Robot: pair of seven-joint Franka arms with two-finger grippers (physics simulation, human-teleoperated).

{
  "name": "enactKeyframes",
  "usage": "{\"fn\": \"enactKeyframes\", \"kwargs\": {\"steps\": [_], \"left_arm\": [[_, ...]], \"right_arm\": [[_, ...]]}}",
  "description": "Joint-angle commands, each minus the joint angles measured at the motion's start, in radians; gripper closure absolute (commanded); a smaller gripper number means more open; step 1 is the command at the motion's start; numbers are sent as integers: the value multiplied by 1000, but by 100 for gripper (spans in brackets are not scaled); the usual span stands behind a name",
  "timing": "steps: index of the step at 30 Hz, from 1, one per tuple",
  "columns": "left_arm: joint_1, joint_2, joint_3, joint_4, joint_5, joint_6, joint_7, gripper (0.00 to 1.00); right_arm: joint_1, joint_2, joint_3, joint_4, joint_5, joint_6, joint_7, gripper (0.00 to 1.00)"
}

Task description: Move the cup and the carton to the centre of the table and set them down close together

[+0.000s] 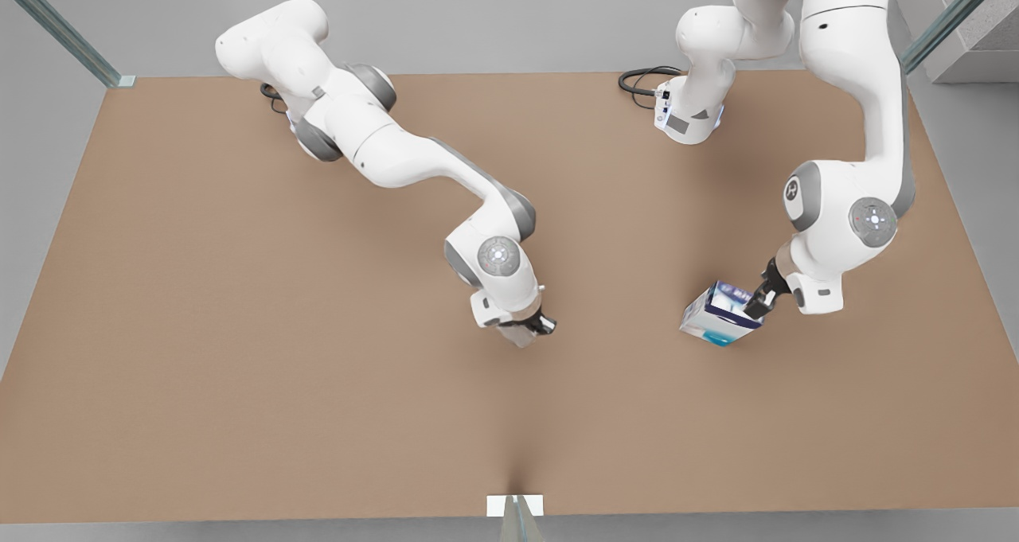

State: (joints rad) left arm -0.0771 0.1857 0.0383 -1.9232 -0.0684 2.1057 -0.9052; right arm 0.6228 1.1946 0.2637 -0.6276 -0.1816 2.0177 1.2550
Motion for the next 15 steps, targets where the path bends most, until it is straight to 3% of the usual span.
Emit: {"fn": "enactKeyframes", "kwargs": {"steps": [1,4,11,12,13,15], "left_arm": [[2,0,0,-8,-13,14,-7,0],[-21,0,0,-17,-10,5,-187,0],[-29,51,0,-8,-1,33,-169,0],[-29,63,0,-3,-1,33,-169,0],[-29,69,0,1,-1,33,-170,0],[-29,81,0,3,-2,34,-170,0]], "right_arm": [[0,2,0,0,-4,-7,0,79],[31,19,-11,-7,-19,-33,-28,79],[71,42,-78,-23,-42,-43,-141,79],[72,43,-77,-24,-42,-42,-140,10],[72,49,-77,-24,-42,-33,-138,0],[74,51,-72,-23,-41,-27,-138,0]]}}
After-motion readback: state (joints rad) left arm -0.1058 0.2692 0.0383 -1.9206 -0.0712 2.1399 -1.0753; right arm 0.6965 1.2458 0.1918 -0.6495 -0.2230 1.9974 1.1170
